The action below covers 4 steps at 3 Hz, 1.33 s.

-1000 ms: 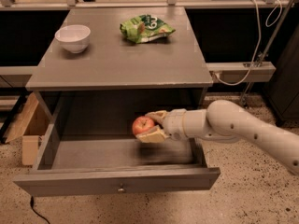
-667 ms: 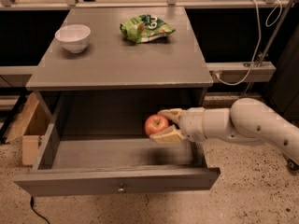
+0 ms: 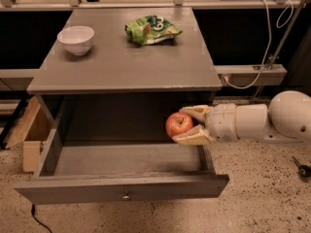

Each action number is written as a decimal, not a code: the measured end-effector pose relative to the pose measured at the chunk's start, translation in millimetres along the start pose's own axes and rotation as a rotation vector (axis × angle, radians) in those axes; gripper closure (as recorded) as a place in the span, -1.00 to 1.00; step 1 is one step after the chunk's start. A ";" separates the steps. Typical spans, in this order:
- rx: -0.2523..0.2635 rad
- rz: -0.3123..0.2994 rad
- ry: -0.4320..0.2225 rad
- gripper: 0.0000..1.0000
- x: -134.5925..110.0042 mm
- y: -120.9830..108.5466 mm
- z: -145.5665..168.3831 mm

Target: Pick apple from top drawer and place on counter

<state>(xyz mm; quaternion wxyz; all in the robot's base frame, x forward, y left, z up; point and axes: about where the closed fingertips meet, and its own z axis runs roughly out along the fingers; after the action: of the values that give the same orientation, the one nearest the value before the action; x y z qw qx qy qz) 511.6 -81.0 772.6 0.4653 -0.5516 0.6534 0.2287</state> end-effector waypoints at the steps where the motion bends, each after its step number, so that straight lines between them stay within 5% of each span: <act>1: 0.001 -0.005 0.003 1.00 -1.7 -0.2 -1.9; 3: 0.042 -0.058 -0.051 1.00 -54.6 -36.5 -31.8; 4: 0.097 -0.071 -0.066 1.00 -91.6 -85.3 -47.7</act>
Offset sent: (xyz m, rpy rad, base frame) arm 0.0174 -0.0067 0.0442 0.0383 -0.0428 -0.0100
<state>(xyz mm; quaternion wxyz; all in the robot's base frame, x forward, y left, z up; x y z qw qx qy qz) 570.4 -97.7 891.8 0.5206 -0.5433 0.6282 0.1979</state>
